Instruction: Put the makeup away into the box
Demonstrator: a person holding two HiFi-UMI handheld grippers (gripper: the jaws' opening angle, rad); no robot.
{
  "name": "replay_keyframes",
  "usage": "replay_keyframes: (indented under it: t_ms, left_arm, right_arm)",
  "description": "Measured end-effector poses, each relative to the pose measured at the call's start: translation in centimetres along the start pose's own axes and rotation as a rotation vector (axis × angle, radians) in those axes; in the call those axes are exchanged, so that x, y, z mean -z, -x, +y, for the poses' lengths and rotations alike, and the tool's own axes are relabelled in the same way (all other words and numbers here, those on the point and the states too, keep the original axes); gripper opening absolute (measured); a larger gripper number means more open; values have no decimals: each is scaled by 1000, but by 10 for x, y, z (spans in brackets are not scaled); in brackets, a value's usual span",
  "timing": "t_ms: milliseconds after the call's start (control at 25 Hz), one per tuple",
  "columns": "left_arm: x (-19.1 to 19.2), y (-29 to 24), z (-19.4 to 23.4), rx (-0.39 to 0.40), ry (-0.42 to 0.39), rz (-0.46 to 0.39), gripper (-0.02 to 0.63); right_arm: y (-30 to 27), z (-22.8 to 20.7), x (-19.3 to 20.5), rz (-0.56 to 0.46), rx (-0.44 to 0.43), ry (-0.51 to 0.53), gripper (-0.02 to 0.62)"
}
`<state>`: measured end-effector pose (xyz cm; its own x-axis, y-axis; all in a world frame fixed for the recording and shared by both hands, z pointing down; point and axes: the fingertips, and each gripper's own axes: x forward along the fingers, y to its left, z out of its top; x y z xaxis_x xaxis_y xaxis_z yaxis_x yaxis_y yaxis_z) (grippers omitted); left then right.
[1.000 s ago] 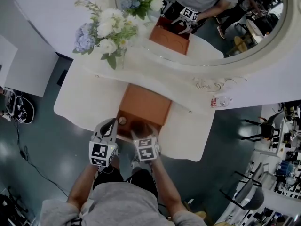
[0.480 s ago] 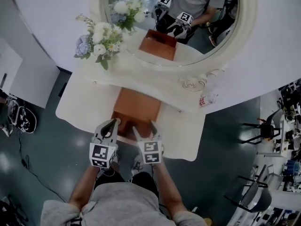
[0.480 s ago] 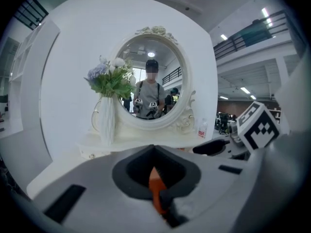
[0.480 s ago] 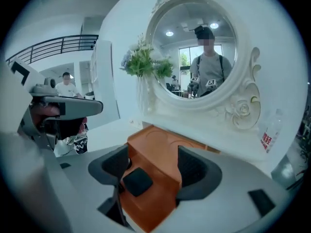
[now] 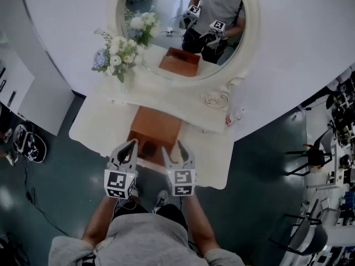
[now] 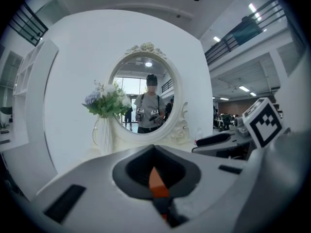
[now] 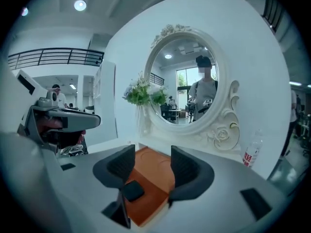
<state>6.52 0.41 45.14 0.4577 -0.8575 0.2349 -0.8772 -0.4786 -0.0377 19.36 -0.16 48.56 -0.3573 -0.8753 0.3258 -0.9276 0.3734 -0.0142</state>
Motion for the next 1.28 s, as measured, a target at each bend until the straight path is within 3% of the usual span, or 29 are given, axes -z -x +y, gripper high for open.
replay_keyframes:
  t_ms: [480,720,1280]
  left_arm:
    - [-19,28,-39,-21,-26,-49,0]
    - [-17,37,-51,-27,-34,-53,0]
    - [-15,44,-60,-34,-29,-54,0]
  right_arm:
    - [57,-9,-19,-121,36,40,67]
    - [70,-6,-15,-125,24,51,31]
    - [83,-6,-12,-128,10,67,21]
